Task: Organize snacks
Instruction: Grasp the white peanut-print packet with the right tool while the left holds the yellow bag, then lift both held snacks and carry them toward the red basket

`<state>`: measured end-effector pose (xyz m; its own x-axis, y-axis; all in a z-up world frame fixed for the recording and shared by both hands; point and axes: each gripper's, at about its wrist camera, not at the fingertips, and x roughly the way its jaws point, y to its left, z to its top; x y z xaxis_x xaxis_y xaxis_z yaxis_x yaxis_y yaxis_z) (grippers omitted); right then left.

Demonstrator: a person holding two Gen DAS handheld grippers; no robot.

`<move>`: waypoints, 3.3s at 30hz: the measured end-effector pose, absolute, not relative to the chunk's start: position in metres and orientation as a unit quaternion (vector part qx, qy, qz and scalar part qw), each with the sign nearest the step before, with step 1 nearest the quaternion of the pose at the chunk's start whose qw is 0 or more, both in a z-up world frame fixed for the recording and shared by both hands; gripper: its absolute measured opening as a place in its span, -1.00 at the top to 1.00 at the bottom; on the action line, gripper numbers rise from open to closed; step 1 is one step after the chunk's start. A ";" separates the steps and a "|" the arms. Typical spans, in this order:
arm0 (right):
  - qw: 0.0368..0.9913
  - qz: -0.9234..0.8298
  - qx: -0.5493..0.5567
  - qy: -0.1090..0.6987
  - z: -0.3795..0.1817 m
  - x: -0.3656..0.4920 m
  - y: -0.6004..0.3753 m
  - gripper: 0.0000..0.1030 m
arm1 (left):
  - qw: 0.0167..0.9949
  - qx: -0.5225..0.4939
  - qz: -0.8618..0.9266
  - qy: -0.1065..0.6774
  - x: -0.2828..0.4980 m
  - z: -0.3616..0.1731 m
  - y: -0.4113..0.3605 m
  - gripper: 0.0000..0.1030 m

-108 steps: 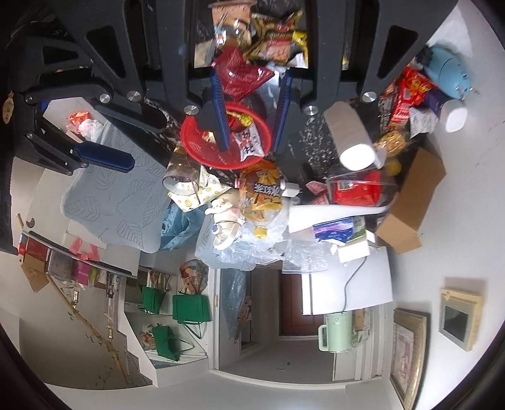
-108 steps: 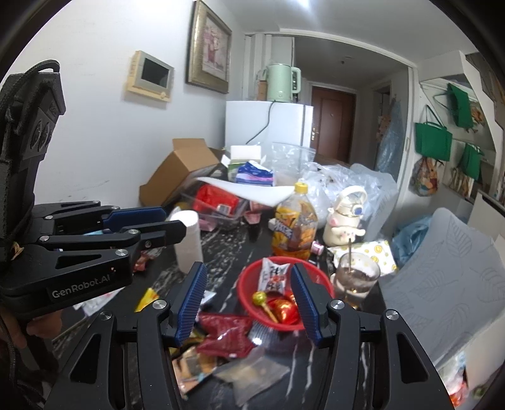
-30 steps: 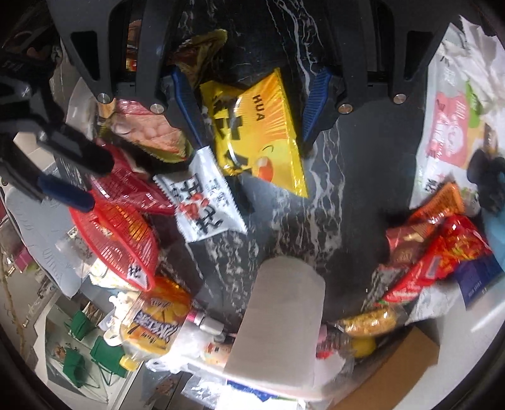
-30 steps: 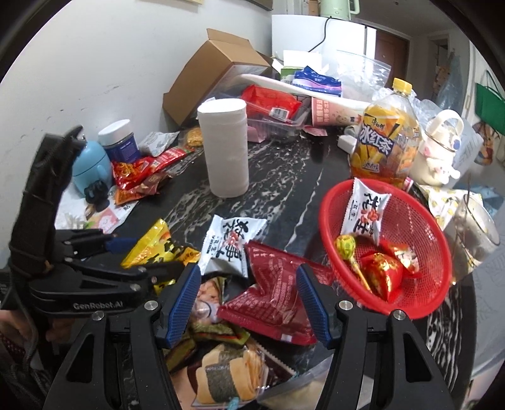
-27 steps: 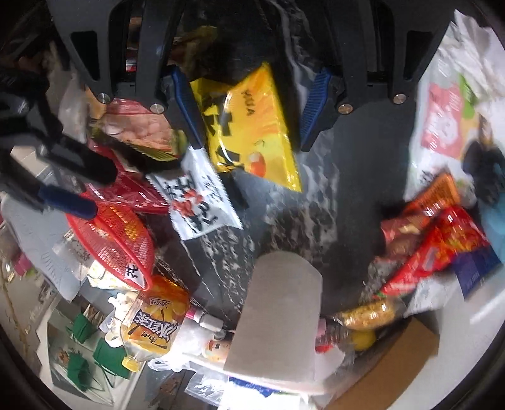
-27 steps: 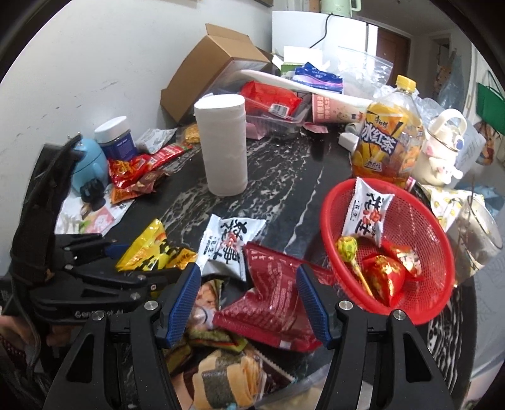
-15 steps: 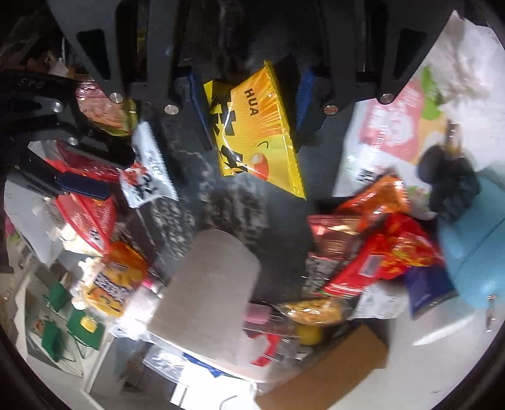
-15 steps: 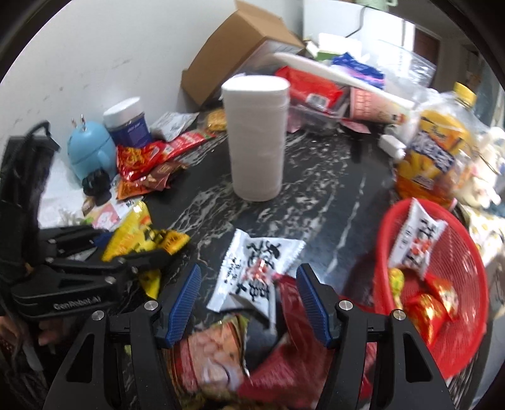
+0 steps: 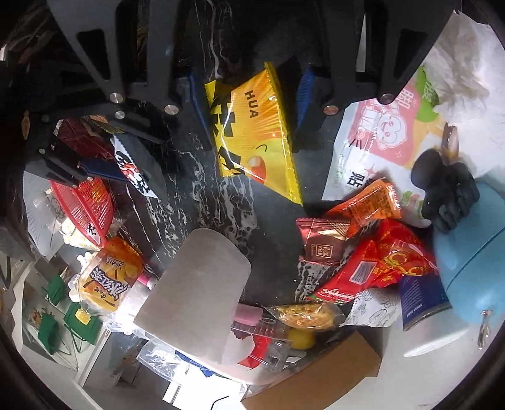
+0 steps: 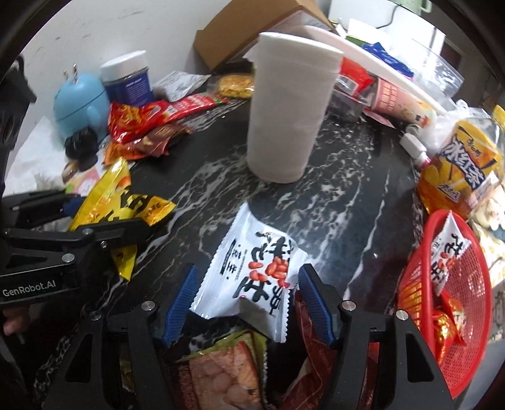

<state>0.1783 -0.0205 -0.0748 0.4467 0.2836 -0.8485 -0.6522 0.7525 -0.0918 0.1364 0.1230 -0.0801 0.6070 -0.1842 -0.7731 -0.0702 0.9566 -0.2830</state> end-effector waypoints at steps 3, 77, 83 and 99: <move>0.829 0.277 -0.222 0.432 -0.076 0.176 -0.019 0.23 | 0.885 -0.142 -0.032 0.442 0.136 -0.080 0.122 0.11; 0.890 0.296 -0.045 0.342 -0.007 0.025 -0.109 0.43 | 0.924 -0.087 -0.106 0.357 0.017 -0.002 0.041 0.29; 0.901 0.265 -0.024 0.344 -0.008 0.004 -0.137 0.43 | 0.921 -0.070 -0.142 0.355 0.009 0.001 0.014 0.29; 0.922 0.165 0.029 0.349 -0.012 -0.037 -0.210 0.43 | 0.892 -0.025 -0.263 0.367 0.005 0.006 -0.068 0.29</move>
<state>-0.0374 -0.2104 -0.0118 0.7016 0.3247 -0.6343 -0.2843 0.9438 0.1687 0.0052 -0.0679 0.0057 0.5920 -0.4880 -0.6414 0.4514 0.8601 -0.2378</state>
